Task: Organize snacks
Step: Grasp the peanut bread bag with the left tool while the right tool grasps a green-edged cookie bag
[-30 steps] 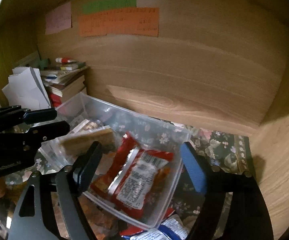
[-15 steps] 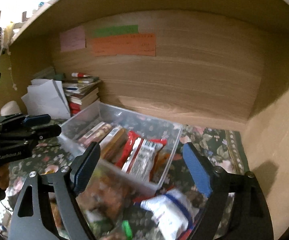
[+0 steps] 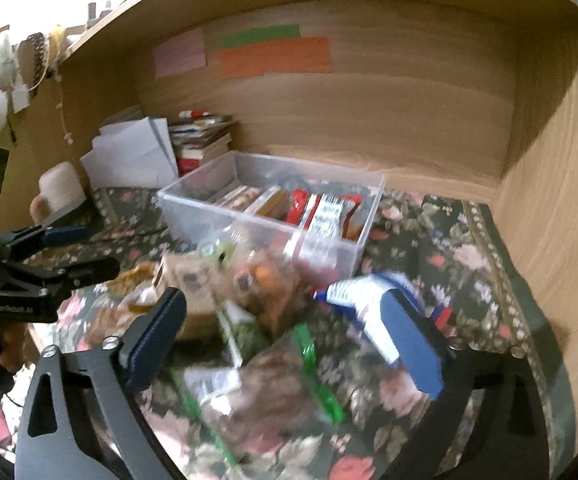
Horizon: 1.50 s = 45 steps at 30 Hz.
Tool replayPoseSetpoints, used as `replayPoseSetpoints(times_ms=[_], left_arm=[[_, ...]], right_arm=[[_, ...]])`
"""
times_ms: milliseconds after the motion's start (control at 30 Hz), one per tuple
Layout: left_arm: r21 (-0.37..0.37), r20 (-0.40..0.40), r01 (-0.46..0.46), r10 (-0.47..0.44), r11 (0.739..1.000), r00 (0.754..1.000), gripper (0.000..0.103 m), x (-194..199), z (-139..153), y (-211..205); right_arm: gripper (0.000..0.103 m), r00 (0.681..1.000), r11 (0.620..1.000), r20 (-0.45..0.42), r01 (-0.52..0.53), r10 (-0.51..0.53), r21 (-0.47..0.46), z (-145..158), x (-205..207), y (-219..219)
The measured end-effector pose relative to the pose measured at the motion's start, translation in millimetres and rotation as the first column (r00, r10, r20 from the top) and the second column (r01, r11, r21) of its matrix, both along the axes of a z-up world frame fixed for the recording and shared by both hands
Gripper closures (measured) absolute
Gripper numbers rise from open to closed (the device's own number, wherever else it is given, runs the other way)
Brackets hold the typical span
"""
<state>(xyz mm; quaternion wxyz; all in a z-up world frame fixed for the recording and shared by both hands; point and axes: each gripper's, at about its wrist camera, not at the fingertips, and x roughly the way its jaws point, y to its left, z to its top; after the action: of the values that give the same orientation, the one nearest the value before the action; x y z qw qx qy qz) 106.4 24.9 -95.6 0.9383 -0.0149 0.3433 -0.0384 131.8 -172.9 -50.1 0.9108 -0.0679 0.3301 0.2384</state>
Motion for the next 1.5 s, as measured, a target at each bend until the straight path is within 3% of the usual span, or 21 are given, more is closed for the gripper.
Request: replayPoseSetpoints(times_ms=[533, 833, 933, 1000, 1300, 1500], left_arm=[[-0.011, -0.106, -0.036, 0.034, 0.999, 0.994, 0.003, -8.6, -50.0, -34.7], [0.017, -0.102, -0.05, 0.052, 0.999, 0.993, 0.003, 4.4, -64.1, -43.4], [0.021, -0.088, -0.049, 0.051, 0.999, 0.995, 0.01, 4.0, -65.0, -43.4], [0.023, -0.079, -0.042, 0.044, 0.999, 0.996, 0.018, 2.4, -64.4, -42.9], [-0.007, -0.049, -0.015, 0.015, 1.0, 0.999, 0.021, -9.8, -54.3, -40.6], [-0.004, 0.01, -0.011, 0.011, 1.0, 1.0, 0.021, -26.6, -34.3, -41.4]], right_arm=[[0.0, 0.991, 0.999, -0.129, -0.032, 0.03, -0.01, -50.8, -20.5, -8.1], [0.0, 0.978, 0.996, -0.19, -0.084, 0.083, 0.003, -68.0, -6.0, 3.5], [0.0, 0.979, 0.997, -0.185, -0.081, 0.082, 0.016, -68.0, -5.7, 2.5], [0.007, 0.98, 0.996, -0.18, -0.078, 0.084, 0.04, -66.1, -6.2, -1.7], [0.033, 0.985, 0.994, -0.155, -0.062, 0.075, 0.086, -60.1, -13.4, -7.5], [0.037, 0.99, 0.995, -0.131, -0.036, 0.048, 0.089, -54.8, -17.3, -12.0]])
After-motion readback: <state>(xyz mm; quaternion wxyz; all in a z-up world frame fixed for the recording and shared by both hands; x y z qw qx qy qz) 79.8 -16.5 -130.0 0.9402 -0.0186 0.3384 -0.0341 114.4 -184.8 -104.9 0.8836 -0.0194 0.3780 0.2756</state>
